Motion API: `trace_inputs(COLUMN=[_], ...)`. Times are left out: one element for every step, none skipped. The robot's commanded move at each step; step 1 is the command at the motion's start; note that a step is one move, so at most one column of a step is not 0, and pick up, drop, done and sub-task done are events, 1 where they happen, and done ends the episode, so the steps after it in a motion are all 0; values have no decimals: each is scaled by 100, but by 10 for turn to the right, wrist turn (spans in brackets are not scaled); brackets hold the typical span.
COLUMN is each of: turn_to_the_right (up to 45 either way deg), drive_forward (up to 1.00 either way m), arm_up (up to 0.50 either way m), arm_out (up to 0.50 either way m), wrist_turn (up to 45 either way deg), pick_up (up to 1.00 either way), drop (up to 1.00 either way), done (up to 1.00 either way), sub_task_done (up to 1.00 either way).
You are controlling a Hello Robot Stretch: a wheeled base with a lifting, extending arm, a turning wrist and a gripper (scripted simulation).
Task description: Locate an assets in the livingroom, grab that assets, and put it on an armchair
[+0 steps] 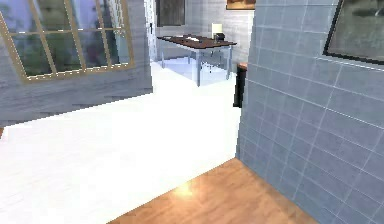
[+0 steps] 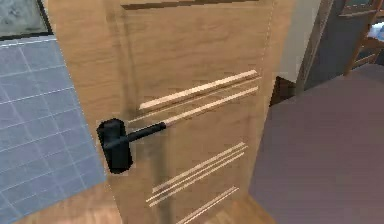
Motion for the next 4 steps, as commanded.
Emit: trace_inputs(turn_to_the_right=[0, 0, 120, 0], drive_forward=[100, 65, 0, 70], arm_up=[0, 0, 0, 0], arm_out=[0, 0, 0, 0], wrist_turn=[0, 0, 0, 0], pick_up=[0, 0, 0, 0], drop=[0, 0, 0, 0], done=[0, 0, 0, 0], sub_task_done=[0, 0, 0, 0])
